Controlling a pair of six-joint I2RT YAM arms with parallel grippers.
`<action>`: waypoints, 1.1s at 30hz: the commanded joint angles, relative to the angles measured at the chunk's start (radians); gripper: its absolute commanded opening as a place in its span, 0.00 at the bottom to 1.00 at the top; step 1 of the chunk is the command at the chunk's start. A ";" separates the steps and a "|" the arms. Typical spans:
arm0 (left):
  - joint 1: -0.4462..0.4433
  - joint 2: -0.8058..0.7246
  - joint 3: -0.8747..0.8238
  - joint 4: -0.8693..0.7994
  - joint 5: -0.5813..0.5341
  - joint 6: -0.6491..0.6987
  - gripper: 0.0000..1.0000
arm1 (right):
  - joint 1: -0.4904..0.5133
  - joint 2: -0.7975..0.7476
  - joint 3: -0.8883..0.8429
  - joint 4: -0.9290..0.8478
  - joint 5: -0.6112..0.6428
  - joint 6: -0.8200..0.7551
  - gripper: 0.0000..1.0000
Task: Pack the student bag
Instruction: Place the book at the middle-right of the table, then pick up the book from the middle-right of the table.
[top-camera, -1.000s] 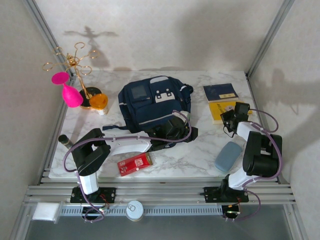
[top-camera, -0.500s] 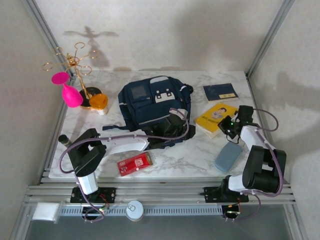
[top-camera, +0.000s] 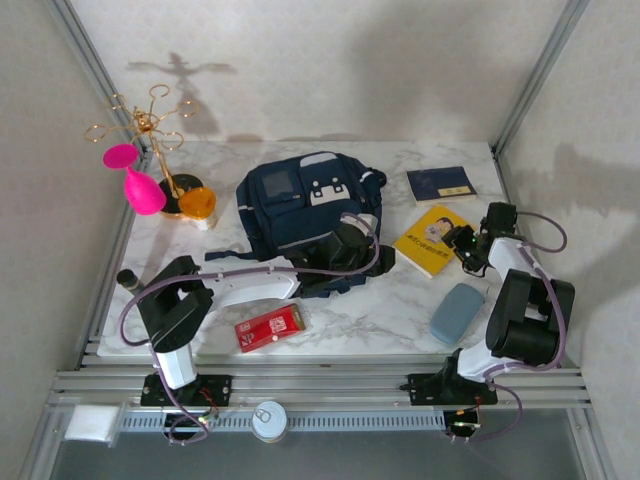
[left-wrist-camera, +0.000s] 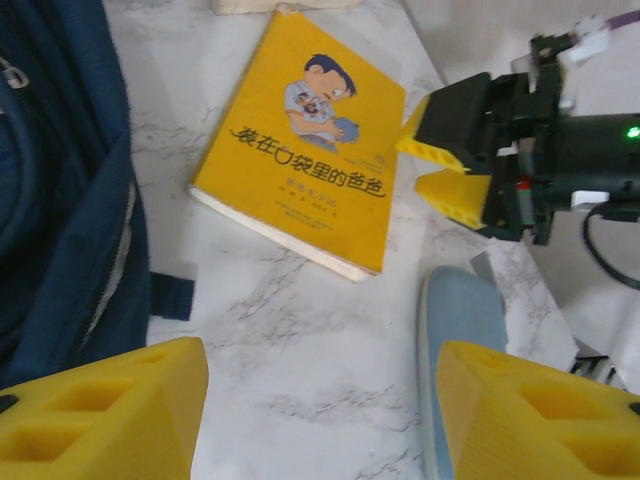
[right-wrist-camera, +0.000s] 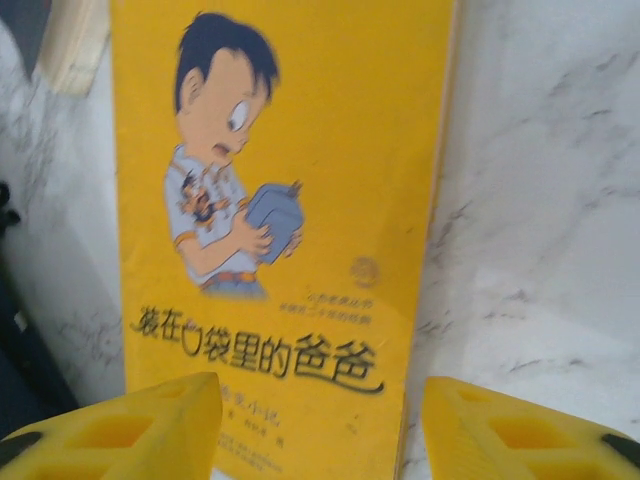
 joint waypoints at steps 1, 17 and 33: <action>-0.003 0.021 0.034 0.022 0.023 -0.015 0.61 | -0.006 0.052 -0.009 0.061 -0.001 0.039 0.59; -0.001 0.047 0.051 0.003 0.014 -0.013 0.62 | -0.005 0.190 0.025 0.155 -0.035 0.031 0.42; -0.001 0.060 0.060 0.007 0.017 -0.016 0.62 | -0.004 0.189 0.071 0.207 -0.114 0.013 0.13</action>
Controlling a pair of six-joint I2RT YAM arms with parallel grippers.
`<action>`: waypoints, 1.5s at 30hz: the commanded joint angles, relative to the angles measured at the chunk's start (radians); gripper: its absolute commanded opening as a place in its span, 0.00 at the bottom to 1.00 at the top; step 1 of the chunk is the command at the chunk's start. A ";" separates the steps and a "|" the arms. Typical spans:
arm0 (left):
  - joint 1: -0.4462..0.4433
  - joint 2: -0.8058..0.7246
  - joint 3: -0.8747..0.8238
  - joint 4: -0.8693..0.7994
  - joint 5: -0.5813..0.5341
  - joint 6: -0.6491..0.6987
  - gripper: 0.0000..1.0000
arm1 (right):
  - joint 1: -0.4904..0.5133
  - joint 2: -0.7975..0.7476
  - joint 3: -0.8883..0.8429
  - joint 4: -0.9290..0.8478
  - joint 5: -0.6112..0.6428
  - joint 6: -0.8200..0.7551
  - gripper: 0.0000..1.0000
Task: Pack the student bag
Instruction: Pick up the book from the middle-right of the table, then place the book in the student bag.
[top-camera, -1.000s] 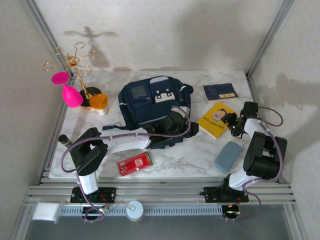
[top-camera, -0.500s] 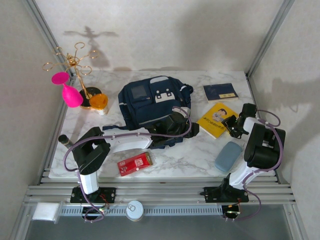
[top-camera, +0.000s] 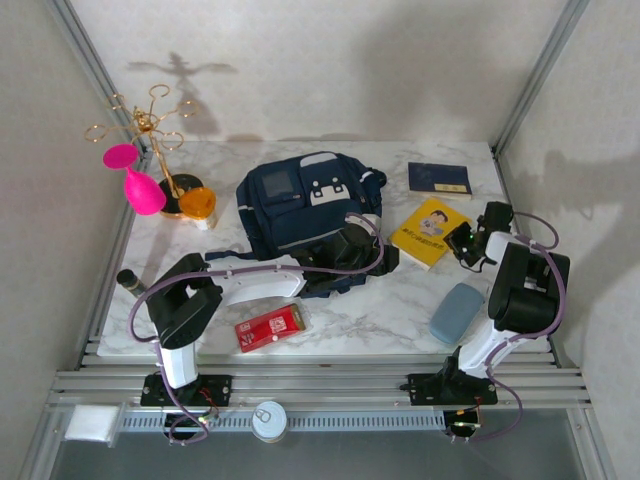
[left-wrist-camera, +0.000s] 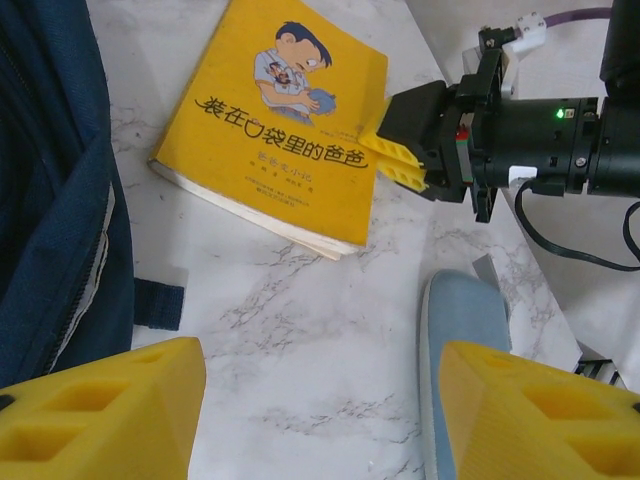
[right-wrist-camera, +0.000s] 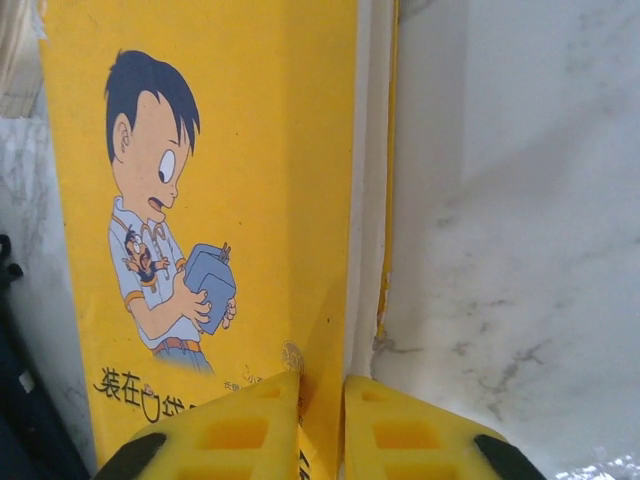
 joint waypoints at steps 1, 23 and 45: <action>-0.001 0.015 0.031 0.006 0.010 -0.010 0.62 | 0.005 0.015 0.041 0.033 -0.036 -0.020 0.11; 0.111 -0.263 -0.102 -0.029 -0.010 -0.030 0.66 | 0.021 -0.280 0.149 -0.139 -0.174 -0.053 0.00; 0.353 -0.604 -0.362 -0.177 -0.014 -0.119 0.79 | 0.527 -0.172 0.277 -0.222 -0.333 -0.078 0.00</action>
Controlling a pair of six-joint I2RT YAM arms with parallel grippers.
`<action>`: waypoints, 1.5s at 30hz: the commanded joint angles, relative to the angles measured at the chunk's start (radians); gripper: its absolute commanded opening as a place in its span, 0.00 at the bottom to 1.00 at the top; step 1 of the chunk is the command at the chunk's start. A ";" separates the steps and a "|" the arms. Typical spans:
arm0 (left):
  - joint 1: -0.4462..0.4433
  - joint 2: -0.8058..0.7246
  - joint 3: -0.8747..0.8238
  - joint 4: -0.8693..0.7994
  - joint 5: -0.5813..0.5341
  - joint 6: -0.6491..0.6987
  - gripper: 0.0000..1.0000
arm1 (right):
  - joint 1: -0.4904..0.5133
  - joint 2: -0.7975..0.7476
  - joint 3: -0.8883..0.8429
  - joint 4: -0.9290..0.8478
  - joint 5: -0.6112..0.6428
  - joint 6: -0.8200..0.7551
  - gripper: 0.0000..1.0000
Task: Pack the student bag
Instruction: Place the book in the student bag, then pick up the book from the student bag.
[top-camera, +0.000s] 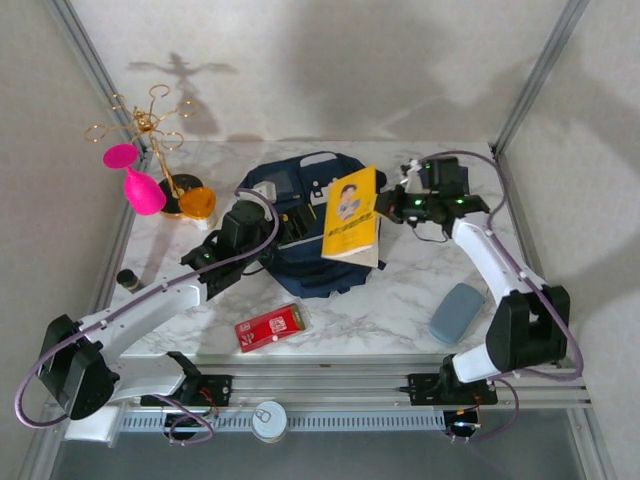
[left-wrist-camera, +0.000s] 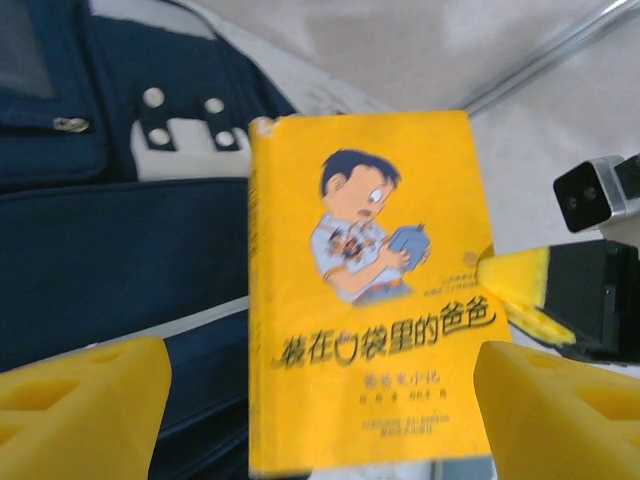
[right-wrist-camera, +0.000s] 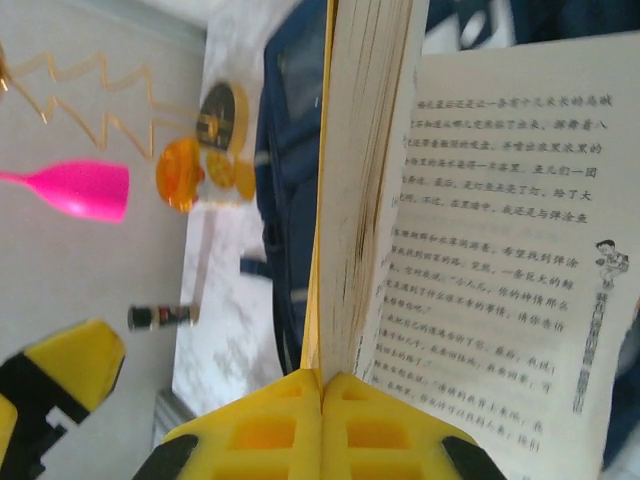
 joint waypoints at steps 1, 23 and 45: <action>0.012 0.031 -0.026 -0.037 -0.002 -0.034 0.79 | 0.027 0.062 -0.040 0.048 -0.022 -0.034 0.00; -0.036 0.453 0.004 0.132 0.186 -0.067 0.44 | 0.088 0.077 -0.275 0.205 -0.005 0.047 0.65; -0.083 0.463 0.038 0.109 0.155 -0.050 0.33 | 0.094 0.030 -0.297 0.243 -0.049 0.073 0.37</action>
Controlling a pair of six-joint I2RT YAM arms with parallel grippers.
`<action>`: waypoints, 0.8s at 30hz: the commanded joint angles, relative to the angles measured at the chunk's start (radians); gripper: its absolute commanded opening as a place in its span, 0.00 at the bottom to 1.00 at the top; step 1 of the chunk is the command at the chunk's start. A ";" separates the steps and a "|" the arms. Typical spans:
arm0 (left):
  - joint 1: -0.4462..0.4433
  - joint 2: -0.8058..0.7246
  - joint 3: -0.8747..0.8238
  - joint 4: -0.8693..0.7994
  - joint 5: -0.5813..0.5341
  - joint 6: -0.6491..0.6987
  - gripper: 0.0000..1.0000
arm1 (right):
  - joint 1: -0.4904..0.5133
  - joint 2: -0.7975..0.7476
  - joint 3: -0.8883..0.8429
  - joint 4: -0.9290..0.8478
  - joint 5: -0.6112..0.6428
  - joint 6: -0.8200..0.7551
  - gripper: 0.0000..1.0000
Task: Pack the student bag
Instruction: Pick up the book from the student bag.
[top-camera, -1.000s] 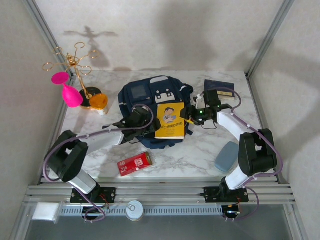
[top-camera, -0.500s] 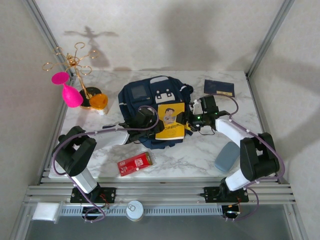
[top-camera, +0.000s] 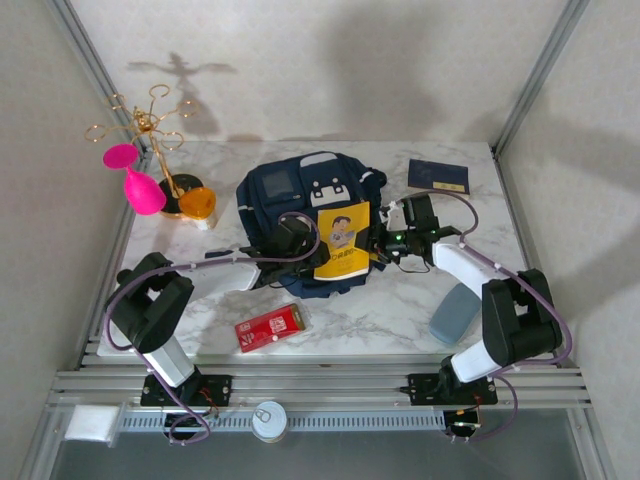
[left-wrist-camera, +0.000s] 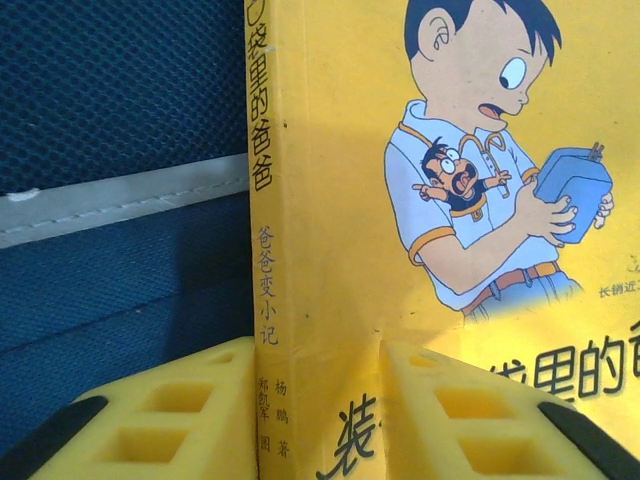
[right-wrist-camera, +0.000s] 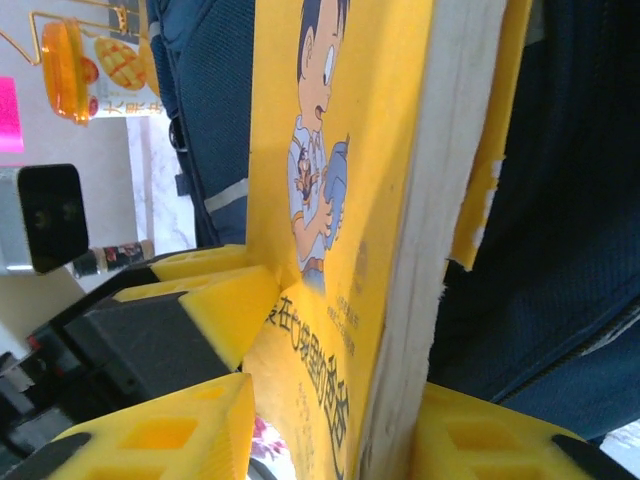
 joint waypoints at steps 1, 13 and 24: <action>-0.032 0.009 0.040 -0.001 0.020 0.015 0.33 | 0.002 0.002 0.017 -0.005 -0.027 -0.034 0.34; -0.045 -0.099 0.117 -0.199 -0.052 0.289 0.49 | -0.206 -0.239 -0.001 -0.109 0.007 -0.064 0.03; -0.201 0.096 0.400 -0.530 -0.147 0.662 0.58 | -0.483 -0.360 -0.022 -0.232 0.019 -0.116 0.03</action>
